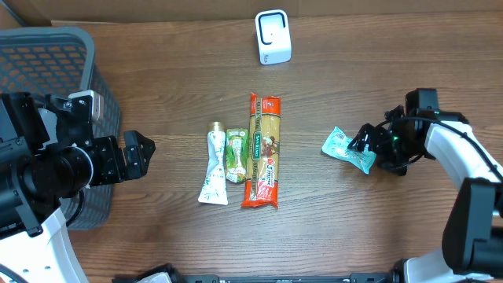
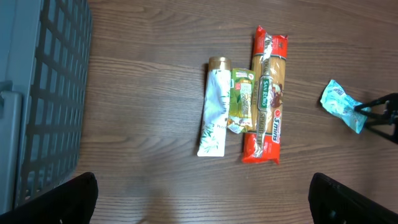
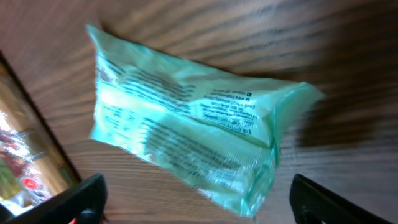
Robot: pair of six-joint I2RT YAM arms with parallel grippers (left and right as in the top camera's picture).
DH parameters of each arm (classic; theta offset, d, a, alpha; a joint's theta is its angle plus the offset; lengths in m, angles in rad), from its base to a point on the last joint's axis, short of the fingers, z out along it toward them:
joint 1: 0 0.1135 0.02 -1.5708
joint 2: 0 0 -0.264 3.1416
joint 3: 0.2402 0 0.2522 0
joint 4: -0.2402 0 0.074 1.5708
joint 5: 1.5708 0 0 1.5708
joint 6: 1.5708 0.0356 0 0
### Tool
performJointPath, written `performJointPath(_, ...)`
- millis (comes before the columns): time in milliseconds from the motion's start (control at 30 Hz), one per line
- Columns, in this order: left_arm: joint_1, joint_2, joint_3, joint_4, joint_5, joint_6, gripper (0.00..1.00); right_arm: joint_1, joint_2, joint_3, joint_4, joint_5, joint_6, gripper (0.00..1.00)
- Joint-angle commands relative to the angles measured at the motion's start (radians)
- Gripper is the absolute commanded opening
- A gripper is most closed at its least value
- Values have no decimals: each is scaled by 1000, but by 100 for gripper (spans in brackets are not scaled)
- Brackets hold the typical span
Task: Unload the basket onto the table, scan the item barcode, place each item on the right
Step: 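Carry the snack rightward and turn it flat with the right gripper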
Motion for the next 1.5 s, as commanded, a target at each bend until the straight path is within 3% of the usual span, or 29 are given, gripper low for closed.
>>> performJointPath(0, 5, 3, -1, 1, 0, 8, 100, -4, 24, -36, 27, -36, -14, 88)
performJointPath(133, 5, 3, -1, 1, 0, 8, 100, -4, 33, -60, 74, -39, -14, 74)
performJointPath(400, 5, 3, -1, 1, 0, 8, 100, -4, 35, -137, 310, -38, 60, 73)
performJointPath(533, 5, 3, -1, 1, 0, 8, 100, -4, 37, -193, 379, -54, 85, 67)
performJointPath(567, 5, 3, -1, 1, 0, 8, 100, -4, 37, -205, 392, -57, 88, 62)
performJointPath(667, 5, 3, -1, 1, 0, 8, 100, -4, 37, -235, 427, -56, 109, 15)
performJointPath(733, 5, 3, -1, 1, 0, 8, 100, -4, 37, -248, 454, -82, 122, 4)
performJointPath(933, 5, 3, -1, 1, 0, 8, 100, -4, 36, -246, 510, -293, 113, 4)
performJointPath(1067, 5, 3, -1, 1, 0, 8, 100, -4, 30, -206, 457, -342, 110, 4)
performJointPath(1267, 5, 3, -1, 1, 0, 8, 100, -4, -15, -70, 209, -341, 39, 4)
performJointPath(1467, 5, 3, -1, 1, 0, 8, 100, -4, -58, 132, -109, -344, -130, 4)
